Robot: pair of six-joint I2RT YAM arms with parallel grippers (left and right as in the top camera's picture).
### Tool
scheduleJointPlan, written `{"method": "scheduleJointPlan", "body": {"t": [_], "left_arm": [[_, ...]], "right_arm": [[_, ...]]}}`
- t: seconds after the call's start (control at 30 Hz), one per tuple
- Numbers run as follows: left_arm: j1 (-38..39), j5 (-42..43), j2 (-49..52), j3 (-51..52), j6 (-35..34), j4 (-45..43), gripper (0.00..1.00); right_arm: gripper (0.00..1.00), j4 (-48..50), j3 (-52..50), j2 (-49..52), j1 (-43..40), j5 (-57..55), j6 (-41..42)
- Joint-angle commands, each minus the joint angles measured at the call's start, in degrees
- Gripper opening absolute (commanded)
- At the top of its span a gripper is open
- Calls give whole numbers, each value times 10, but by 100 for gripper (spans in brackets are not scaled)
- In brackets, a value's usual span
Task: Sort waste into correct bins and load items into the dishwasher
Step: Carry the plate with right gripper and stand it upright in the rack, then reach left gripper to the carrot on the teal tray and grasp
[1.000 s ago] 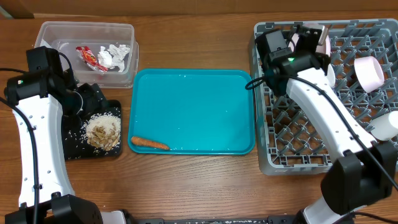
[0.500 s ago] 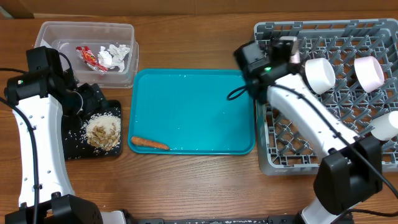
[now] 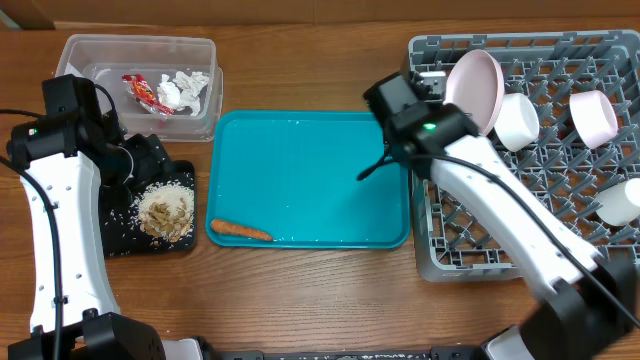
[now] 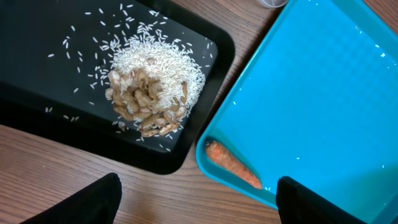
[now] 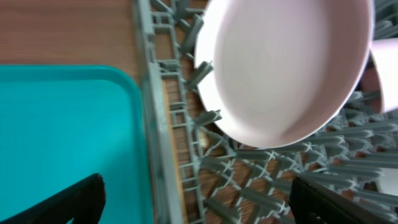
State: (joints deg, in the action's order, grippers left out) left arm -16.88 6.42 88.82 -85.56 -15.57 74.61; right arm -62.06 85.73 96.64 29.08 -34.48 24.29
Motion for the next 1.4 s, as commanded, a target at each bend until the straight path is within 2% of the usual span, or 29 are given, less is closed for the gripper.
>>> {"method": "scheduleJointPlan", "body": {"t": [0.0,0.07,0.2,0.4,0.57,0.83,1.0,1.37], "left_arm": [[2,21,-12,-9,-8,2,82],[9,37,-12,-9,-8,1,82],[41,37,-12,-8,-8,2,82],[111,35,-11,-7,-47,17,83],[171,34,-11,25,-140,12,100],[202,40,-11,159,-236,-85,100],[217,47,-11,218,-241,-155,100],[252,48,-11,296,-256,-250,98]], "right_arm": [[98,1,25,-88,-38,114,-20],[98,-4,25,-123,-94,193,-20],[99,-35,25,-139,-175,272,-20],[100,-101,25,-139,-270,308,-20],[100,-134,25,-139,-329,349,-62],[100,-142,24,-136,-343,353,-68],[100,-142,24,-136,-343,353,-68],[100,-157,24,-136,-343,353,-68]]}}
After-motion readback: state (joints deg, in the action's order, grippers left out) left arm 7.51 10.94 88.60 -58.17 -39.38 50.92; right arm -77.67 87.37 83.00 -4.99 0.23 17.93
